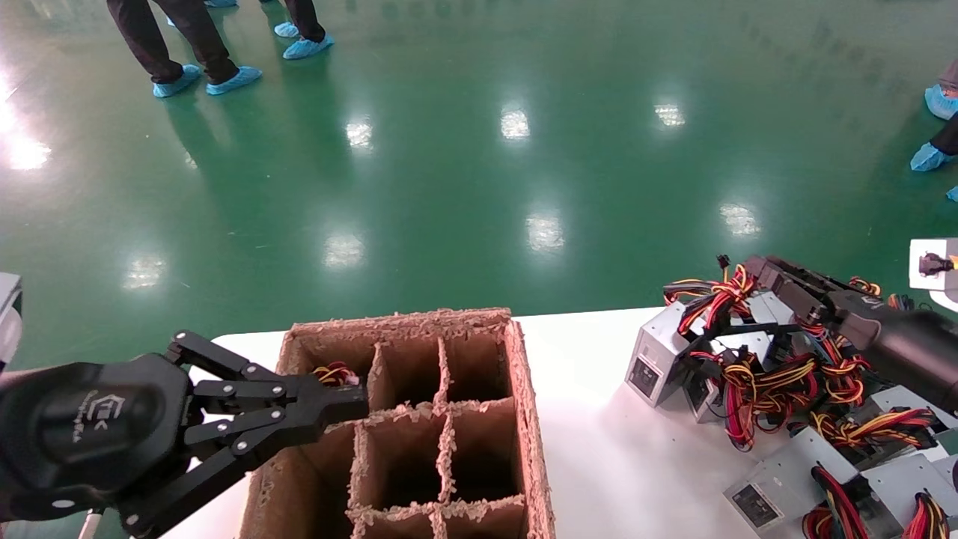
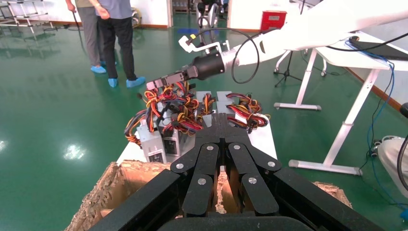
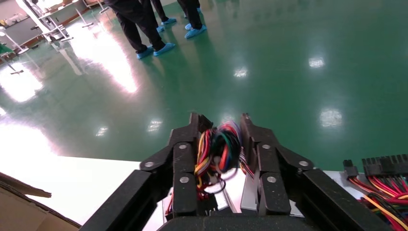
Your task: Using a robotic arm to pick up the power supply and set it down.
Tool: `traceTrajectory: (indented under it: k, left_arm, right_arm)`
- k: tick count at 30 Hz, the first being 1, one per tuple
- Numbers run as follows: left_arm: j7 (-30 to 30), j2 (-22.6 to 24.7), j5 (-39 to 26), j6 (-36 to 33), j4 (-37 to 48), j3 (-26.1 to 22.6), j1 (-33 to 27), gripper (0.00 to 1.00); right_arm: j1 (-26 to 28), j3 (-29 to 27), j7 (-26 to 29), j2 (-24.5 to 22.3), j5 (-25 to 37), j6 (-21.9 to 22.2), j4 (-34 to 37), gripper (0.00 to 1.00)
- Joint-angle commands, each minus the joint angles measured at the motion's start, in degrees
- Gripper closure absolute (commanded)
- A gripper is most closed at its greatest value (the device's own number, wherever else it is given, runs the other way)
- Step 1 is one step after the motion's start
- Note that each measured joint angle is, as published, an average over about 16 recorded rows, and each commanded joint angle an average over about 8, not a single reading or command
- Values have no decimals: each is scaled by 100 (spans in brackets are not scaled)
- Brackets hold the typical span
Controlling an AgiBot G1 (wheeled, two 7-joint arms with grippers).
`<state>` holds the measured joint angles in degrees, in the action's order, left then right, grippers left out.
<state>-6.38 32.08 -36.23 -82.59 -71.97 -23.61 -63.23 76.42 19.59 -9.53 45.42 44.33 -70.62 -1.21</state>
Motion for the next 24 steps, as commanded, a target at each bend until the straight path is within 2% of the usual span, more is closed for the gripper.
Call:
traceTrajectory:
  k: [1, 16, 24]
  left_arm:
    - [0, 0, 0, 0, 0, 0, 0, 100]
    - [0, 0, 0, 0, 0, 0, 0, 100]
    - [0, 0, 0, 0, 0, 0, 0, 100]
  right_arm:
    - [-14, -5, 4, -11, -7, -12, 7, 0]
    - [-62, -232, -660, -157, -319, -149, -372, 0]
    - [-192, -262, -462, -247, -344, -293, -1033, 0]
